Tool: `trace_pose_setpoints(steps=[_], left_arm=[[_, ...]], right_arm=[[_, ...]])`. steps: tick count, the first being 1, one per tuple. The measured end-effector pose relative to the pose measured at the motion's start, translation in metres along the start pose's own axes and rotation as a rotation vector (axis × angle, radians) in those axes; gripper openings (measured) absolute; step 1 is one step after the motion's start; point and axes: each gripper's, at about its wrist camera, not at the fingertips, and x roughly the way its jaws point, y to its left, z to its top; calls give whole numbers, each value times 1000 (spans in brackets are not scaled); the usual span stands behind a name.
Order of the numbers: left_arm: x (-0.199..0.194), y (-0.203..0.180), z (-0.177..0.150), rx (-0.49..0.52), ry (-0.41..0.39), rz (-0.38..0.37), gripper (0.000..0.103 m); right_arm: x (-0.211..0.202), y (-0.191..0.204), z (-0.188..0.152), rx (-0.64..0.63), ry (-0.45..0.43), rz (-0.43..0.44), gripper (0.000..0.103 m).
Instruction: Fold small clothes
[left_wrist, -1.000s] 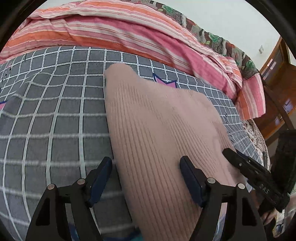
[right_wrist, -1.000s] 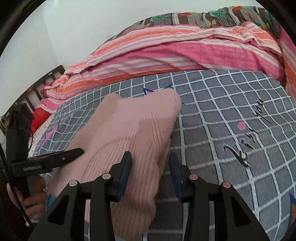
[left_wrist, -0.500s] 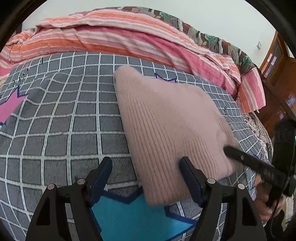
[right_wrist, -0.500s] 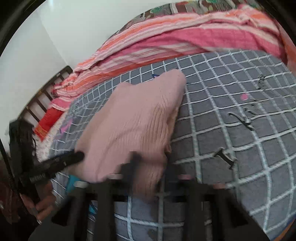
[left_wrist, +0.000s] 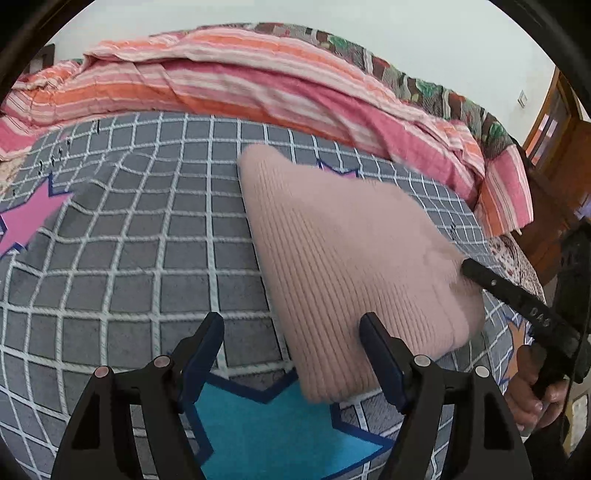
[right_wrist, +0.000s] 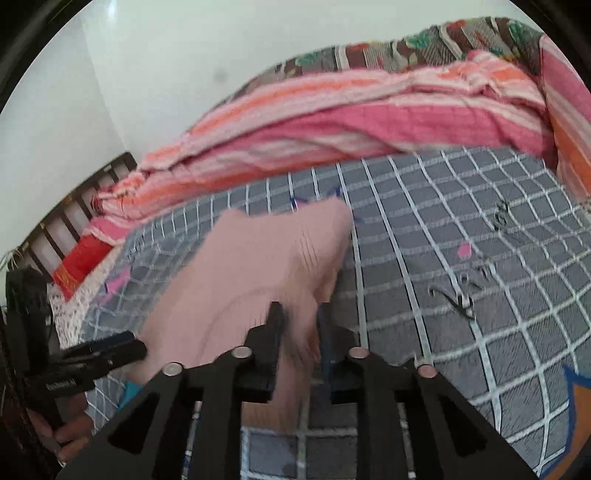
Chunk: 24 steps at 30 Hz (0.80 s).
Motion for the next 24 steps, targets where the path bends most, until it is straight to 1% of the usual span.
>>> trace_pose_setpoints(steps=[1,2,4,5,6,7,8,9,10,14,20,22,24], left_arm=[[0,0,2,-2,-2,1,74],[1,0,4,-4,-5,1,74],[6,0,7,-5,-4,23,74],[9,0,9,-2,-1,30,76],[14,0,8,5,5,36,77],[16,-1,8,14,6,44,78],[19,-2,6,29,3,55,80],[22,-5,4,59,-1,66,80],[23,-7,3,74,-3,76,80],[23,-12,4,85,-9,93,80],[13,-11,5,77,-2,101,78],[8,-12,4,76,0,105,78],[0,-13,2,74,0,112,78]], right_arm=[[1,2,4,1,-6,6,30],[5,5,7,-4,-7,8,32],[12,10,9,-14,1,-1,33],[19,12,9,-22,11,-17,33],[24,13,8,-30,22,-43,33],[35,13,6,-46,56,-105,33],[42,12,3,-57,85,-139,32],[48,10,1,-60,104,-164,32],[49,7,-2,-53,104,-169,32],[44,9,0,-61,110,-188,32],[24,7,-1,-13,112,-162,33],[13,11,-5,-29,112,-184,34],[6,13,-8,-38,117,-208,36]])
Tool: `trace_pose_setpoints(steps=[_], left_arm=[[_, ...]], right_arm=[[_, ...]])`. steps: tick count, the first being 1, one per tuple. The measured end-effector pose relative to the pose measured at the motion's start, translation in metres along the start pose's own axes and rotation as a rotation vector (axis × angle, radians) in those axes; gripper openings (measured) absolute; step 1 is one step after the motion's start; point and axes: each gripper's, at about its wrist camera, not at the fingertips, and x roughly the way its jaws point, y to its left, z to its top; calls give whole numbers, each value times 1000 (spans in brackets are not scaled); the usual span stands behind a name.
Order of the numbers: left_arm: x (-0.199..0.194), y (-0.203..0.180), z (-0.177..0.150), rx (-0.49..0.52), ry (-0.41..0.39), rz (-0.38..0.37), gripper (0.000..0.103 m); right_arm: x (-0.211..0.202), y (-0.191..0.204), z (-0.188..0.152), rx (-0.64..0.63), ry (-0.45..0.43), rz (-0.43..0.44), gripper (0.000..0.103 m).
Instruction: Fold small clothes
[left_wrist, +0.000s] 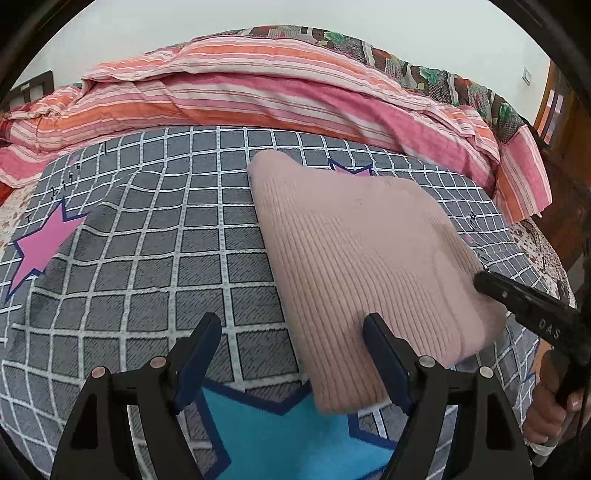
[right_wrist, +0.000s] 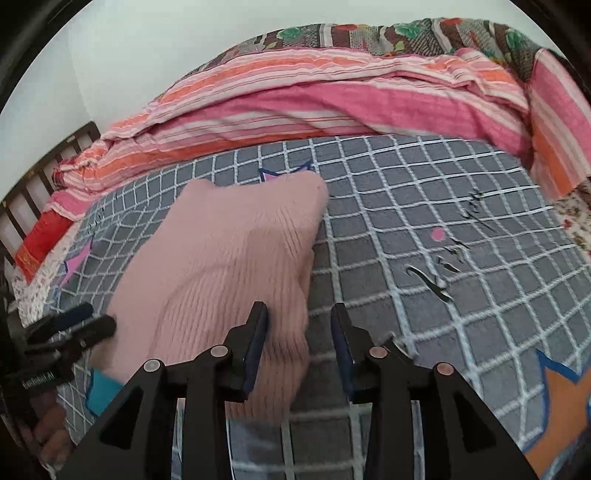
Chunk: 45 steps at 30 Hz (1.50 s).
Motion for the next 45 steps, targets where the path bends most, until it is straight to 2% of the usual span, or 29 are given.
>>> trace_pose_setpoints(steps=[6,10,14,15,16,19,21,23,29,45], left_arm=[[-31,-3,-4,-3,-21,44,76],[-62,-10,-3,-7,-55,53,78],[-93,-20,0,10,-82,82,78],[-100,-22,0,16,-85,92,78],[-108,-24,0,21,-88,102,79],[-128,-26,-1,25,-102,120,80],[-140,-29,-3,30,-109,133,81],[-149,-30,-5,31,-122,140,82],[-172,-36,-14,37,-151,143,86],[-183,-48,-24,53,-159,155,86]], right_arm=[[-39,-7,-9,19,-10,-42,41],[-73,-3,-9,17,-40,-69,49],[-105,3,-7,16,-58,-61,50],[-112,5,-7,13,-64,-65,55],[-119,7,-7,9,-73,-72,68],[-146,14,-11,-4,-148,-88,88],[-155,16,-11,-18,-163,-105,96],[-166,19,-12,-21,-174,-132,96],[-184,25,-19,-33,-172,-142,99],[-200,20,-33,-13,-171,-166,99]])
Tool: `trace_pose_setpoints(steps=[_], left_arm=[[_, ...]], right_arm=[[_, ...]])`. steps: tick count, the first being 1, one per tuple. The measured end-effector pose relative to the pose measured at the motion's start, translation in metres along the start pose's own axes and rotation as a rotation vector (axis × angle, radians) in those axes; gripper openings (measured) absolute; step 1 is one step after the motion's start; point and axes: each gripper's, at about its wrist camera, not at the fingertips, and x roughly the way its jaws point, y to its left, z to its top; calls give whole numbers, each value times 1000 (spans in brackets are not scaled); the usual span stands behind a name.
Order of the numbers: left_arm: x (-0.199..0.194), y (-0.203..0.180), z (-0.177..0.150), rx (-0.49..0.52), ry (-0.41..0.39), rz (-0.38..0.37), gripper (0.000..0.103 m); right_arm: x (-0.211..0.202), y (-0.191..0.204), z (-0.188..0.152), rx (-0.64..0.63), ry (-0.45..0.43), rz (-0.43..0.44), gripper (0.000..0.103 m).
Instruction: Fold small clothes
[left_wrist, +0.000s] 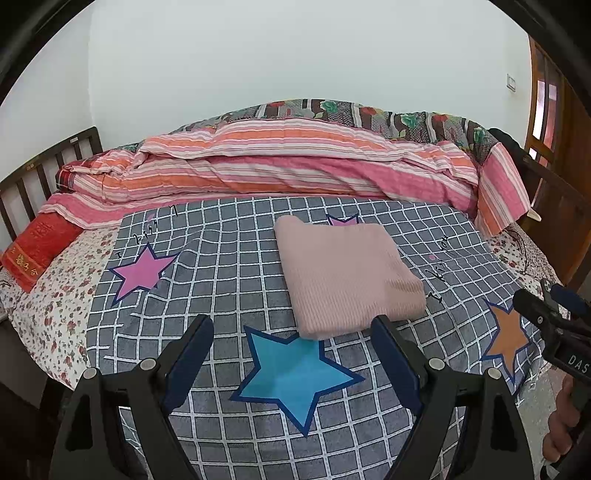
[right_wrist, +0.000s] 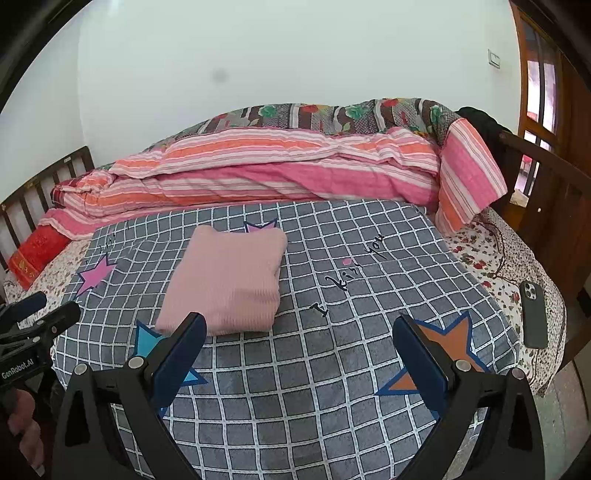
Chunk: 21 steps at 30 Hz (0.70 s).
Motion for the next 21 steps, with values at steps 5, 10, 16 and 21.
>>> trace_pose_setpoints(steps=[5,10,16,21], left_arm=[[-1,1,0,-1,-2,5,86],[-1,3,0,-6,0,9,86],[-1,5,1,-14,1,12,86],[-1,8,3,-18,2,14,86]], right_arm=[[0,0,0,-7,4,2,99],[0,1,0,-11,6,0,99],[-2,2,1,-16,3,5,99],[-1,1,3,-19,1,3,99]])
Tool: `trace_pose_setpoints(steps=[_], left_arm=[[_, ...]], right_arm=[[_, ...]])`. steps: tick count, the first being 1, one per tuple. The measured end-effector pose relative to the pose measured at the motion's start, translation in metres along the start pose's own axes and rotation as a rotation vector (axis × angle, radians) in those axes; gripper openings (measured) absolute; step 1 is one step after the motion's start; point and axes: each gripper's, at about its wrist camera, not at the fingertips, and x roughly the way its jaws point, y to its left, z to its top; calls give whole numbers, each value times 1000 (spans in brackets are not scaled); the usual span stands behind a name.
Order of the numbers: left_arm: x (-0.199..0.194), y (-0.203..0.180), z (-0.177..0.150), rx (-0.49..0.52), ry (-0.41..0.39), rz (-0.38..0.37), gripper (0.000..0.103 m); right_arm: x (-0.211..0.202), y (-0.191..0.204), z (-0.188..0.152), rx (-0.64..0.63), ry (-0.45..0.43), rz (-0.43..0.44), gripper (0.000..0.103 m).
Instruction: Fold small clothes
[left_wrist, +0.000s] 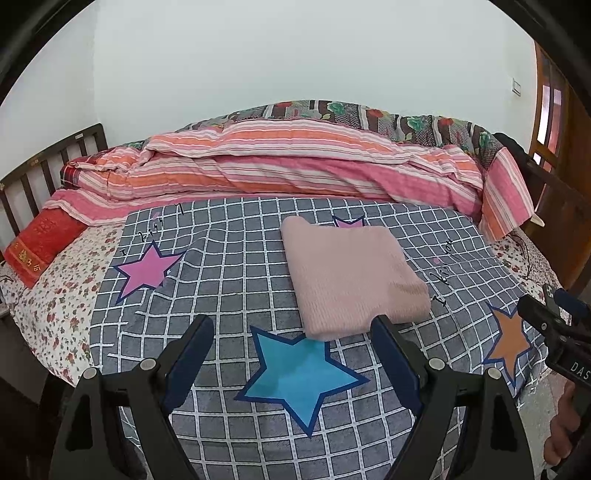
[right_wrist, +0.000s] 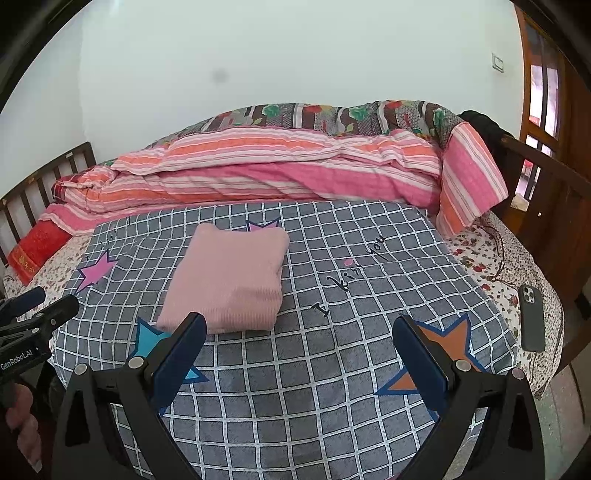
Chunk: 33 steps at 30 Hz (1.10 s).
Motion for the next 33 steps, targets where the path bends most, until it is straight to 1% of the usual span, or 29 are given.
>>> trace_pose_setpoints(steps=[33], left_arm=[[0,4,1,-13,7,10,86]], right_arm=[[1,-4,0,0,6,-3,99]])
